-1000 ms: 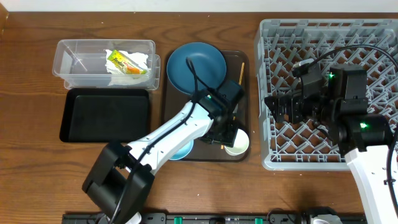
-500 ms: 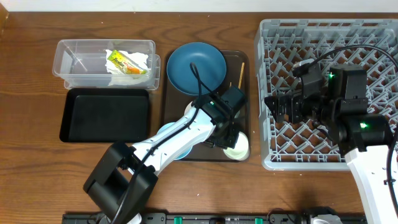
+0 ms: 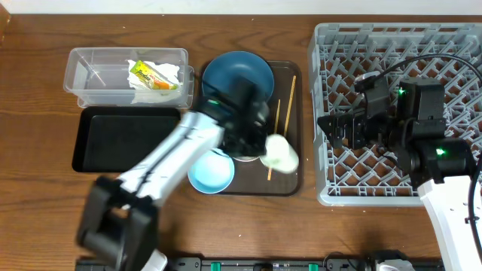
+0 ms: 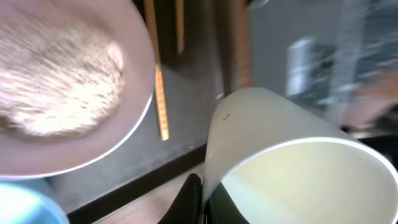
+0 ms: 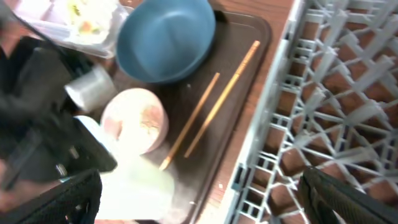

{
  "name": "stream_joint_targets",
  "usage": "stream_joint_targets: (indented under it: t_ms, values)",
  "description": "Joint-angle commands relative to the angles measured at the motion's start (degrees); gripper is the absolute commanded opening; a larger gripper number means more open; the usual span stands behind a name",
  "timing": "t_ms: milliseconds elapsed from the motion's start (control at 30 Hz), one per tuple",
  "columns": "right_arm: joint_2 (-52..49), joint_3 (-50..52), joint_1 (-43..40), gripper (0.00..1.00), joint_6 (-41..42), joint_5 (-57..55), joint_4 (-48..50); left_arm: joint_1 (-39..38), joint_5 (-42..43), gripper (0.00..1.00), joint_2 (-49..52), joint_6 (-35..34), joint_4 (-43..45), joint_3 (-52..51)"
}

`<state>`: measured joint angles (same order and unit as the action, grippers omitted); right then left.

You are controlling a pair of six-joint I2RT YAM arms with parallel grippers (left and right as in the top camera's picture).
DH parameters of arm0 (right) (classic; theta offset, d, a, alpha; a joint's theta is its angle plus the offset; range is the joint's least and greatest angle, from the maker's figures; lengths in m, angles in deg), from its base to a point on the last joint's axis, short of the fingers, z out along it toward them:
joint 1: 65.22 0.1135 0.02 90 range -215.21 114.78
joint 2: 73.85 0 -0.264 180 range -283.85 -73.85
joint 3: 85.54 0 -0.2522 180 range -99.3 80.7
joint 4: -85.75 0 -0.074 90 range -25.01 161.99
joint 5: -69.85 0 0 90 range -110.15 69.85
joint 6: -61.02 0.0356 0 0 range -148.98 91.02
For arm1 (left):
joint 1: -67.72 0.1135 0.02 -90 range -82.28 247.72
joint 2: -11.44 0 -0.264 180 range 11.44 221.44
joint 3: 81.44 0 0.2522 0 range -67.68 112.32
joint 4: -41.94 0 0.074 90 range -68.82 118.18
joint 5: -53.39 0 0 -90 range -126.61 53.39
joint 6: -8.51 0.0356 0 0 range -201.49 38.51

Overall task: Sort waste into correct bins and load items into the dishwasher rack
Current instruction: 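Lift the white cup and pass it to the right gripper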

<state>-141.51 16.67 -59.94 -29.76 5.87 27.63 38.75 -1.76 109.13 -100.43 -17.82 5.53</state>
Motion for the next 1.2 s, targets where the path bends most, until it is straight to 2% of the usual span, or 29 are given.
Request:
stream_joint_targets:
  t_ms: [0,167,367,533,867,933,1033,1167]
  values:
    - [-0.3,-0.9,0.0,0.99,0.5,7.8,1.8,7.6,16.2,0.06,-4.2,5.6,0.1,0.7]
    - [-0.4,2.8,0.0,0.99,-2.0,23.9,12.2,17.9,34.6,0.06,-4.4,11.8,0.1,0.7]
    - [-1.8,9.7,0.0,0.99,-1.3,43.1,29.9,22.9,46.8,0.06,-4.3,15.9,0.3,0.7]
    - [-3.7,13.4,0.3,0.99,4.4,48.0,41.0,22.6,51.5,0.06,-4.3,16.8,1.2,0.7]
    - [-4.8,13.6,6.5,0.99,5.5,47.3,48.1,19.3,53.2,0.06,-4.3,16.8,2.2,0.7]
    - [-5.4,13.6,7.5,0.96,5.5,47.3,49.0,18.6,53.2,0.06,-4.3,16.8,2.2,0.7]
    - [-6.5,13.6,8.0,0.86,6.7,47.3,50.5,17.6,53.2,0.06,-4.3,16.8,2.2,0.7]
    - [-7.4,13.6,8.0,0.63,9.1,47.3,52.7,17.0,53.2,0.06,-4.3,16.8,2.2,0.7]
